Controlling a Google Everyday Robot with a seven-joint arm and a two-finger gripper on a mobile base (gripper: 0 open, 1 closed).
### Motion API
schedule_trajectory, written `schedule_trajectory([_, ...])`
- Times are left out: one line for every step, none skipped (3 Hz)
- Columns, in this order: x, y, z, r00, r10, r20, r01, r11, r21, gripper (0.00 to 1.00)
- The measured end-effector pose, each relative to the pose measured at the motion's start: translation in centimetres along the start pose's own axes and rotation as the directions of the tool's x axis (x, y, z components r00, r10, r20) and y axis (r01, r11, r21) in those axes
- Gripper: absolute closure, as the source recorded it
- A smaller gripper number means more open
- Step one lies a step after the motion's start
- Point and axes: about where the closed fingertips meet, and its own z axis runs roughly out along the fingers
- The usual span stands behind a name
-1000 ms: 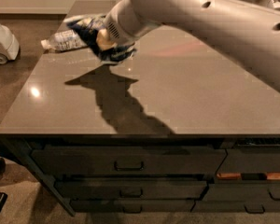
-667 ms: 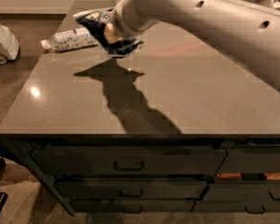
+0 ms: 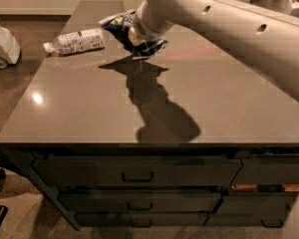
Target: Move blue chip bag near coke can
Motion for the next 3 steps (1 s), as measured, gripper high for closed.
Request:
schedule_trajectory([1.0, -1.5, 1.3, 1.000, -0.014, -0.027, 0.015, 0.9997, 0.018, 0.35])
schedule_trajectory([2.6, -2.9, 2.1, 0.999, -0.013, -0.042, 0.014, 0.9993, 0.034, 0.04])
schedule_trajectory([3.9, -3.2, 2.3, 1.000, -0.014, -0.021, 0.015, 0.9991, 0.041, 0.00])
